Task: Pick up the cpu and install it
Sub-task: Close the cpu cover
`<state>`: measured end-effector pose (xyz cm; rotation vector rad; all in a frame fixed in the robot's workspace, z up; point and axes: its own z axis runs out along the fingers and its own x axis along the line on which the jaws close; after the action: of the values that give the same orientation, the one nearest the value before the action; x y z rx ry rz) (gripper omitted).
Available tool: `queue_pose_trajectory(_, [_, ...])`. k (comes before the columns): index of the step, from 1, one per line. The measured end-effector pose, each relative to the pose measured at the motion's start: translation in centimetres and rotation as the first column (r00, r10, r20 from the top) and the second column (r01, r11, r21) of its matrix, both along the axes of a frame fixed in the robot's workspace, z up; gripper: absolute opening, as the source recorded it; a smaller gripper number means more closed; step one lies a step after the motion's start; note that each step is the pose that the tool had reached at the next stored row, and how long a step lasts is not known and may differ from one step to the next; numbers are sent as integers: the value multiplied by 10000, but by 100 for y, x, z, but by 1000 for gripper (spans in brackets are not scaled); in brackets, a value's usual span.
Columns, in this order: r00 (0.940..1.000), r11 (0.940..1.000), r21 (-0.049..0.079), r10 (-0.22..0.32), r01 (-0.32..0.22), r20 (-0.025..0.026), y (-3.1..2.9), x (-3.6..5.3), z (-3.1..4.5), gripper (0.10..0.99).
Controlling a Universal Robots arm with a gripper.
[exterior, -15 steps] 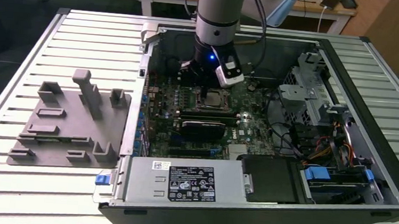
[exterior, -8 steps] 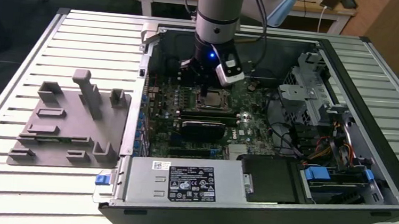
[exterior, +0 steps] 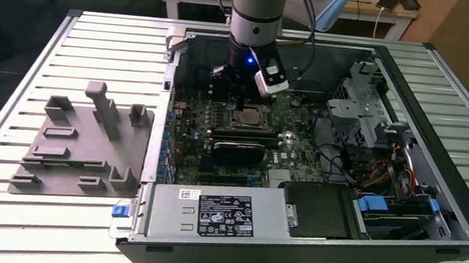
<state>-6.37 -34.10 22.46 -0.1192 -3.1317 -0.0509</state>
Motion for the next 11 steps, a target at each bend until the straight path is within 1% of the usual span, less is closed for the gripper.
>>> queue_pose_trajectory(2, [10000,10000,-1,-1,1,2,0,-12,-13,106])
queue_pose_trajectory(11, [9999,9999,4,119,-119,3,1,-23,-132,106])
